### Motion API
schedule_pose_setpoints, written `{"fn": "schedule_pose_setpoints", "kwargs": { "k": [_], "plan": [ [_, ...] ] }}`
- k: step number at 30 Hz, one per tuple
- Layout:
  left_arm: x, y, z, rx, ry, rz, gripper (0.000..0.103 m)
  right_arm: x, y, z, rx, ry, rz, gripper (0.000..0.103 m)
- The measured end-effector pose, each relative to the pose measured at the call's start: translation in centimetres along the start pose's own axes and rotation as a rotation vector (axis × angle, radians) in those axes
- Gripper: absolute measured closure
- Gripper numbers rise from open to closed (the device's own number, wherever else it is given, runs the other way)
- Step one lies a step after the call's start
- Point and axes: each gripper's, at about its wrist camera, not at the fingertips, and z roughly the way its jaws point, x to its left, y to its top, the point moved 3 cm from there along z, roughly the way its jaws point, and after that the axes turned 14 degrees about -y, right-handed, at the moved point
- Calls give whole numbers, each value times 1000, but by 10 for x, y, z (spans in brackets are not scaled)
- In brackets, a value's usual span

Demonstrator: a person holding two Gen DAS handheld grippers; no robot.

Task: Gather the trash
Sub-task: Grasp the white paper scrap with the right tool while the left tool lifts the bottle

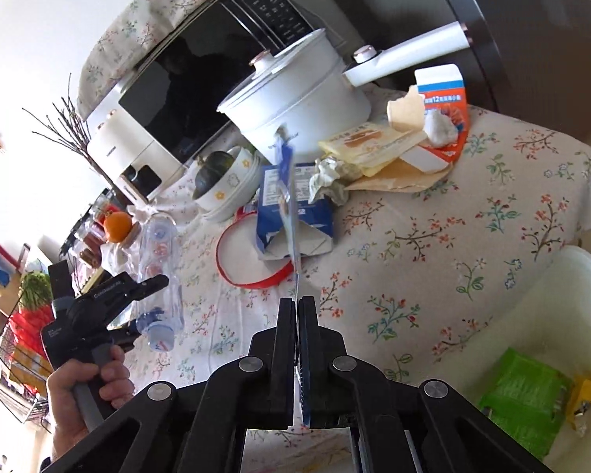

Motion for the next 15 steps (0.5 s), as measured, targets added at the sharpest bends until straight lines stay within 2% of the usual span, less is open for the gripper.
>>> {"fn": "schedule_pose_setpoints", "kwargs": {
  "k": [5, 10, 15],
  "plan": [
    [-14, -5, -11, -4, -73, 4, 41, -15, 8, -29, -20, -2, 16, 102],
    [-37, -16, -22, 1, -141, 42, 41, -41, 9, -52, -34, -59, 22, 102],
    [-68, -31, -33, 3, -226, 100, 41, -86, 8, -71, -66, -88, 127, 102]
  ]
}}
